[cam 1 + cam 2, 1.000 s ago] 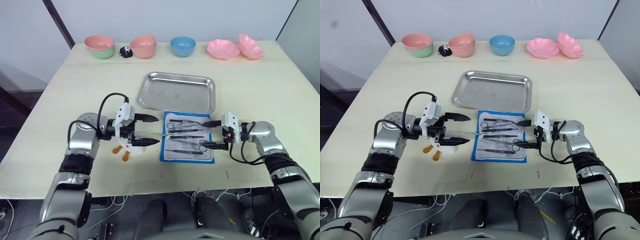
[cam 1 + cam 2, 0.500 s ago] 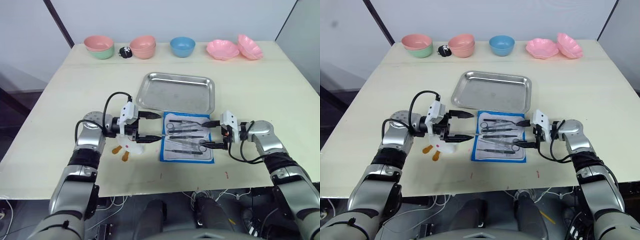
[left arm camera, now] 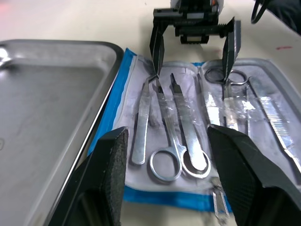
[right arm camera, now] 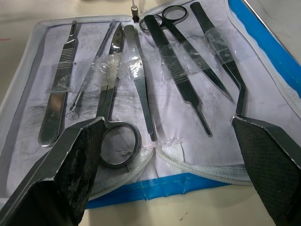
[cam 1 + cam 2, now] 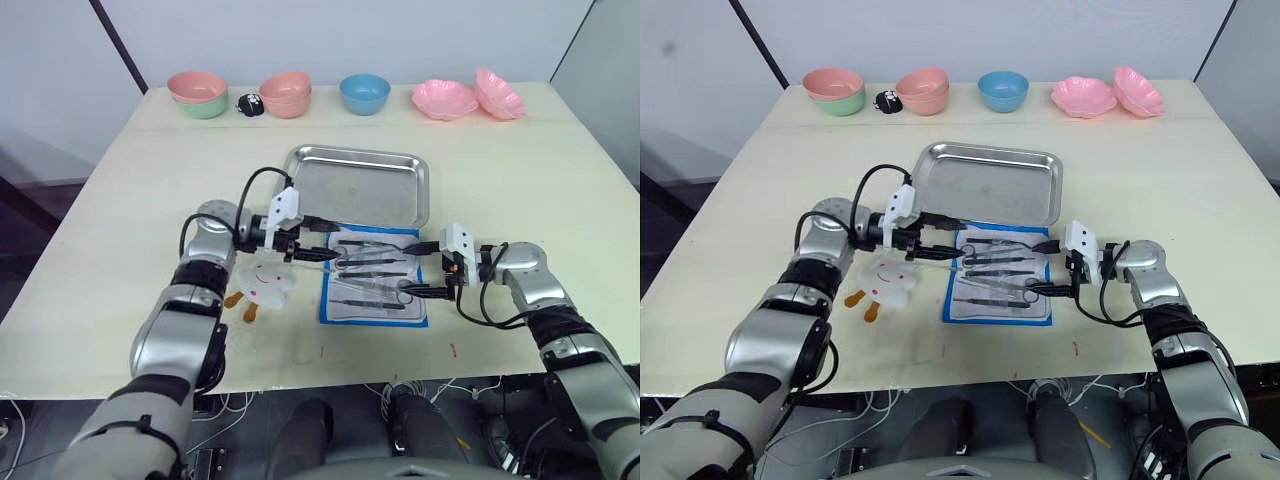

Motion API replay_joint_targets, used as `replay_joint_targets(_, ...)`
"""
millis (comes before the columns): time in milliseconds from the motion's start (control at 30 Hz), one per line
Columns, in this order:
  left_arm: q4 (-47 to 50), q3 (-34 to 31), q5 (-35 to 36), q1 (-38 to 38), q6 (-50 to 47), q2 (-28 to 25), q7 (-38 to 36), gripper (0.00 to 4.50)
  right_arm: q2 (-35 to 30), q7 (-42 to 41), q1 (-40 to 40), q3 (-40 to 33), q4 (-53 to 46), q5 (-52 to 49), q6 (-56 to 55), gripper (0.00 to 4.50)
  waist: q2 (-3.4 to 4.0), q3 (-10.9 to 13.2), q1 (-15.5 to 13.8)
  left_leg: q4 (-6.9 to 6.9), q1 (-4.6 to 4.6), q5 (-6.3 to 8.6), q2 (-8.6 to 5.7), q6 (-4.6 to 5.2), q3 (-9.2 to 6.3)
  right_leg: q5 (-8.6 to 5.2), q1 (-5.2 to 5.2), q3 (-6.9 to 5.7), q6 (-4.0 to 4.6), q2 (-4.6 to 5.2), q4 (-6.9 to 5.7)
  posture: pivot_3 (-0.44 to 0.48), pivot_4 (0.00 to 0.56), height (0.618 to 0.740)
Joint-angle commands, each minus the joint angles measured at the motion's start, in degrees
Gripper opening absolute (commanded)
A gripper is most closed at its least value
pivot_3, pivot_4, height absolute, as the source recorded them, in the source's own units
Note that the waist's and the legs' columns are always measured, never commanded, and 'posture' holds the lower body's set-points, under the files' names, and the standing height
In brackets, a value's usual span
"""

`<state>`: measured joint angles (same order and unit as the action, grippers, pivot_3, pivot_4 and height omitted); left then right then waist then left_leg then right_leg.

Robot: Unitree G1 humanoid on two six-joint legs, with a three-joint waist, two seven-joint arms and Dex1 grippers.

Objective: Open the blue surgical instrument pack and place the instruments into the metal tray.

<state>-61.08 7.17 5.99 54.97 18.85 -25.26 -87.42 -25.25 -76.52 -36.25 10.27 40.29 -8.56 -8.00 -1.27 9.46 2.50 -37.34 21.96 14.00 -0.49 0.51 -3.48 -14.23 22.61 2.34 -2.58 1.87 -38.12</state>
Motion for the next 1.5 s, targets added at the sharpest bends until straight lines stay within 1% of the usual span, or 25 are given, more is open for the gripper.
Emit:
replay_joint_targets(33,-3.6,1.1,-3.4,3.0,2.5,0.6,1.7,2.83,0.3,0.8,3.0,3.0,3.0,4.0,1.1,4.50,0.00,0.0,0.1,0.00,0.01,0.00,0.00,0.00,0.00,0.00,0.00,0.00,0.00,-0.01,0.00,0.000,0.150,0.740)
replay_joint_targets(100,-5.2,1.2,-4.6,4.1,2.6,1.3,2.6,2.83,0.4,0.9,3.0,3.0,2.7,3.9,1.2,4.50,0.00,0.0,0.0,0.00,0.00,0.00,0.00,0.00,-0.01,0.00,0.01,0.00,0.00,-0.01,0.00,0.000,0.150,0.740)
replay_joint_targets(133,-5.9,1.3,-5.2,4.6,2.5,1.6,3.1,2.30,0.5,0.9,3.1,3.0,2.6,3.9,1.2,4.50,0.00,0.0,0.0,0.00,0.01,0.00,0.00,0.00,-0.02,0.00,0.01,0.00,0.00,-0.01,0.00,0.000,0.150,0.740)
replay_joint_targets(167,-6.4,1.4,-5.7,5.0,2.6,1.9,3.5,1.95,0.5,0.9,3.1,3.0,2.5,3.9,1.2,4.50,0.00,0.0,0.0,0.00,0.00,0.00,0.00,0.00,-0.01,0.00,0.01,0.00,0.00,-0.01,0.00,0.000,0.150,0.740)
replay_joint_targets(200,-6.9,1.4,-6.2,5.3,2.7,2.1,4.0,1.51,0.5,0.9,3.1,3.0,2.4,3.8,1.2,4.50,0.00,0.0,0.0,0.00,0.01,0.00,0.00,0.00,-0.02,0.00,0.01,0.00,0.00,-0.01,0.00,0.000,0.150,0.740)
replay_joint_targets(267,-7.8,1.4,-7.2,5.9,3.0,2.4,5.8,0.51,0.5,1.0,3.3,3.0,2.1,3.7,1.2,4.50,0.00,0.0,0.1,0.00,0.01,0.00,0.00,0.00,-0.02,0.00,0.01,0.01,0.00,-0.02,0.00,0.000,0.150,0.740)
replay_joint_targets(400,-9.0,0.8,-7.9,6.8,2.3,3.3,8.5,0.51,0.4,1.1,3.6,3.0,1.8,3.7,1.3,4.50,0.00,0.0,0.1,0.00,0.01,0.00,0.01,0.00,-0.04,0.00,0.01,0.00,0.00,-0.03,-0.01,0.000,0.150,0.740)
replay_joint_targets(533,-9.7,1.2,-9.2,6.8,2.9,3.5,9.8,0.51,0.3,1.1,3.7,2.9,1.3,3.6,1.4,4.50,0.00,0.0,0.1,0.01,0.01,0.00,0.01,0.00,-0.04,0.00,0.01,0.00,-0.01,-0.03,0.00,0.000,0.150,0.740)
replay_joint_targets(667,-9.8,0.1,-8.7,6.7,3.4,4.0,10.8,0.51,0.3,1.1,3.8,2.9,1.2,3.6,1.4,4.50,0.00,0.0,0.1,0.01,0.01,0.00,0.01,0.00,-0.04,0.00,0.01,0.00,-0.01,-0.02,0.00,0.000,0.150,0.740)
replay_joint_targets(900,-9.2,-2.4,-6.3,6.6,2.3,4.2,5.9,0.51,0.4,1.1,4.0,3.0,1.0,3.6,1.1,4.50,0.00,0.0,0.1,0.00,0.01,0.00,0.01,0.00,-0.02,0.00,0.01,0.00,0.00,-0.02,-0.01,0.000,0.150,0.740)
replay_joint_targets(933,-9.1,-2.6,-6.1,6.5,2.6,4.3,5.7,1.00,0.4,1.1,4.1,3.0,0.9,3.6,1.1,4.50,0.00,0.0,0.1,0.01,0.01,0.00,0.01,0.00,-0.02,0.00,0.01,-0.01,0.00,-0.02,0.00,0.000,0.150,0.740)
replay_joint_targets(967,-9.0,-2.8,-6.0,6.5,2.8,4.3,5.6,1.16,0.4,1.1,4.2,3.0,0.8,3.6,1.1,4.50,0.00,0.0,0.1,0.01,0.02,0.00,0.01,0.00,-0.02,0.00,0.01,-0.01,0.00,-0.02,0.00,0.000,0.150,0.740)
replay_joint_targets(1000,-8.9,-2.7,-6.5,6.4,3.5,4.4,6.1,1.59,0.4,1.1,4.2,3.0,0.8,3.6,1.1,4.50,0.00,0.0,0.1,0.01,0.01,0.00,0.01,0.00,-0.02,0.00,0.01,-0.01,0.00,-0.02,0.00,0.000,0.150,0.740)
replay_joint_targets(1333,-9.5,-1.6,-9.2,6.2,4.0,4.7,7.5,1.59,0.3,1.6,5.0,2.8,-0.1,3.5,1.0,4.50,0.00,0.0,0.0,0.01,0.01,0.00,0.01,0.00,-0.03,0.00,0.01,-0.01,0.00,-0.02,0.00,0.000,0.150,0.740)
replay_joint_targets(1500,-10.3,-0.4,-11.6,6.6,4.0,4.5,10.3,1.59,0.3,1.9,5.2,2.8,-0.3,3.4,1.2,4.50,0.00,0.0,0.0,0.01,0.02,0.00,0.01,0.00,-0.04,0.00,0.01,-0.01,-0.01,-0.02,0.00,0.000,0.150,0.740)
